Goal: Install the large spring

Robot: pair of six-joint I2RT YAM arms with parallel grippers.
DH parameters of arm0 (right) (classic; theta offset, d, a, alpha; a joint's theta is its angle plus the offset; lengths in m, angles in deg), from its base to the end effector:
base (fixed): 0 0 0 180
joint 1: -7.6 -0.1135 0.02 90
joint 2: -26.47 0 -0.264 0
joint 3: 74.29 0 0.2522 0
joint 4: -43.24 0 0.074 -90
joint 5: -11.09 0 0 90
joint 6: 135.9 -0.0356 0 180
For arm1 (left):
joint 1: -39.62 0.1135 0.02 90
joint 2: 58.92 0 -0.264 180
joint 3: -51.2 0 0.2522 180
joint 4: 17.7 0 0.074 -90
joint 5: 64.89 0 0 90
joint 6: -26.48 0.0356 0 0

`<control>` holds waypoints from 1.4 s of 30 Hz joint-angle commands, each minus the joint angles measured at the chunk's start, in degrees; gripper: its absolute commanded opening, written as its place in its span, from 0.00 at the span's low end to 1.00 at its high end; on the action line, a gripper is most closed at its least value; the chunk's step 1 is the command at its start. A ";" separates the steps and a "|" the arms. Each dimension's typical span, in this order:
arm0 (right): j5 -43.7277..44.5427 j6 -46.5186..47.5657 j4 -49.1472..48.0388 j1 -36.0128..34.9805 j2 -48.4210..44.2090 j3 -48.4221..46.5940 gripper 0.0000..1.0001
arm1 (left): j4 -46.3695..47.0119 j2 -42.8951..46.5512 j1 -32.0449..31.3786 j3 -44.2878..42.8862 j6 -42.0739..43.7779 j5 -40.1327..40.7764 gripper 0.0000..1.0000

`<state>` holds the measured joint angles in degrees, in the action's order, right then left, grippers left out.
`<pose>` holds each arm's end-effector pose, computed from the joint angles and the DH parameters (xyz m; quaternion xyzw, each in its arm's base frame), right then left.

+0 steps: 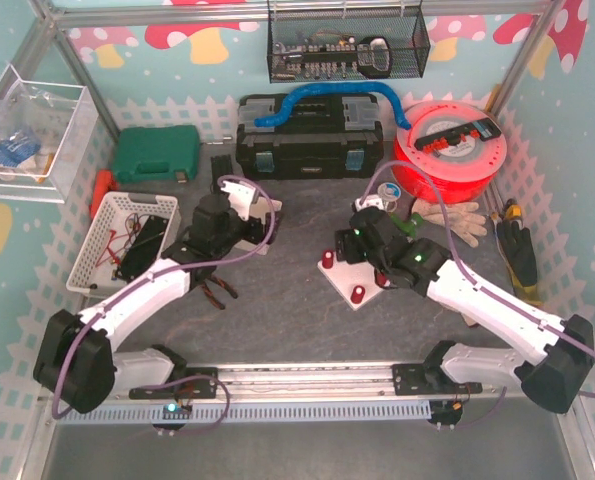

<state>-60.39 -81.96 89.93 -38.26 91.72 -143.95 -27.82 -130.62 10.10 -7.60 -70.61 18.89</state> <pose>0.1757 0.1648 0.3001 -0.0122 0.9049 0.1506 0.3980 0.2449 -0.1431 0.2651 0.1913 0.8110 -0.2160 0.5089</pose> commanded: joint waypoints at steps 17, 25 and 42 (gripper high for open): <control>21.78 40.09 -65.40 23.21 6.18 21.31 0.99 | 31.38 -3.60 24.47 13.61 2.57 6.49 0.99; 16.57 38.30 -67.87 32.88 9.00 26.44 0.99 | 44.59 -11.40 26.83 20.33 2.60 11.33 0.99; 3.24 33.84 -94.40 41.15 20.93 36.61 0.99 | 73.51 -16.25 27.01 33.56 1.65 11.48 0.99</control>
<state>-53.65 -46.83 3.31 1.51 112.51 -107.69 32.05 -144.89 36.98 21.67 -68.16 29.27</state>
